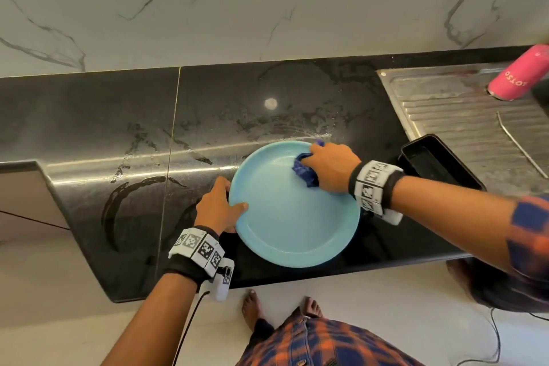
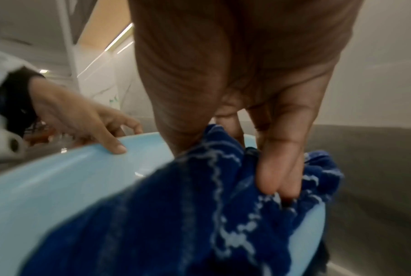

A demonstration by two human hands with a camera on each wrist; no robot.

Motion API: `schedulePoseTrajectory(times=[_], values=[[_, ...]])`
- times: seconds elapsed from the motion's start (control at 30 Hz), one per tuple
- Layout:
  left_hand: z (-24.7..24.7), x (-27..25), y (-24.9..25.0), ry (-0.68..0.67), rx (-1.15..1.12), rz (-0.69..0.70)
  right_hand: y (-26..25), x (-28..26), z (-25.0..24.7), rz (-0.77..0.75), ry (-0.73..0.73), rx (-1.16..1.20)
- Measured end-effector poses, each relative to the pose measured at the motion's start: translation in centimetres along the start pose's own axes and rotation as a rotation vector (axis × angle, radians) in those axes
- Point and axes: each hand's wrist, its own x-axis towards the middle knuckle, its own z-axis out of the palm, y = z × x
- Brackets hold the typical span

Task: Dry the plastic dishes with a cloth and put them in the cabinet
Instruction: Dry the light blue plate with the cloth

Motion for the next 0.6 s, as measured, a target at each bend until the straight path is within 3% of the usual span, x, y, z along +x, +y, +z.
schedulePoseTrajectory(times=[0.13, 0.27, 0.47, 0.6], values=[[0.1, 0.1, 0.2, -0.005, 0.010, -0.007, -0.9, -5.0, 0.2, 0.178, -0.139, 0.126], [0.2, 0.4, 0.2, -0.006, -0.002, -0.015, -4.1, -7.7, 1.6, 0.223, -0.167, 0.358], [0.7, 0.4, -0.3, 0.029, 0.009, 0.005, -10.4, -6.4, 2.8, 0.128, -0.099, 0.688], [0.7, 0.6, -0.6, 0.064, 0.063, 0.032, -12.3, -3.6, 1.9, 0.158, -0.072, 0.874]])
